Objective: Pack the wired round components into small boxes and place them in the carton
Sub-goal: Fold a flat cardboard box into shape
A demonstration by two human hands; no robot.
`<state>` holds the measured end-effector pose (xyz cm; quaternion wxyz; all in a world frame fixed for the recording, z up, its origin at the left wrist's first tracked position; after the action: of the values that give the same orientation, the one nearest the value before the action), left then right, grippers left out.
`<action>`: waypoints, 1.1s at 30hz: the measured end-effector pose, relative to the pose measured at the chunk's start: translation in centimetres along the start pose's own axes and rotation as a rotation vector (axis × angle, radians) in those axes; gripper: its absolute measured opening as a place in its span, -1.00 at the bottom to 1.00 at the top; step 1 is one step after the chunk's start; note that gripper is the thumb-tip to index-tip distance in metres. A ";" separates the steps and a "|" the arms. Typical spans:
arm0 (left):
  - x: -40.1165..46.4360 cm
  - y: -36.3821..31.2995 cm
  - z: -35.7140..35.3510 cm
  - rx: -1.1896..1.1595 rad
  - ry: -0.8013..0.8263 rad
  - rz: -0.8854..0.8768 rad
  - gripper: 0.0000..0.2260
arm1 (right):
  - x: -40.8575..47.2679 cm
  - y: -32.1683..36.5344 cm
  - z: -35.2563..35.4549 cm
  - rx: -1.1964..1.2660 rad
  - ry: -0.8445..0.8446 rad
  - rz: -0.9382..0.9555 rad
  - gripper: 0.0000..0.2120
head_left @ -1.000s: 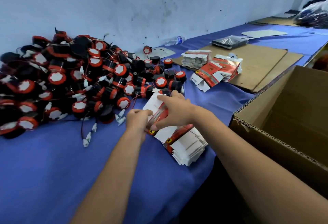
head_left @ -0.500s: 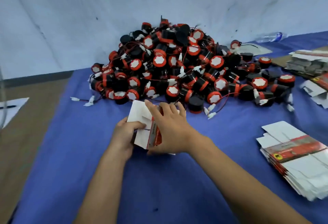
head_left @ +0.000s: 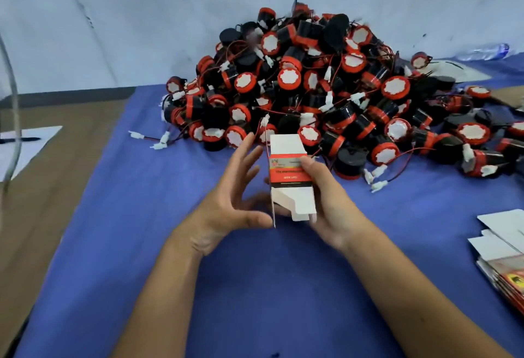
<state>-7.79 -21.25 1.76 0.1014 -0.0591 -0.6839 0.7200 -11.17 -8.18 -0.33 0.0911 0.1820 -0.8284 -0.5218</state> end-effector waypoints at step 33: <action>-0.9 -1.8 2.1 0.407 -0.573 -0.143 -0.23 | -1.6 4.0 -3.0 -0.867 0.075 0.592 -0.53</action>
<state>-7.25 -23.44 3.60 -0.0348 0.2147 -0.5296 0.8199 -9.55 -8.47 4.65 0.3310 -0.0959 -0.5487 -0.7617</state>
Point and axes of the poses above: each hand's wrist, its own x-axis towards the middle knuckle, its own z-axis out of the back of the hand, y = z × x, the point moved 10 cm from there along x, towards the middle knuckle, and after that the axes turned 6 degrees about z, right-handed, at the moved point
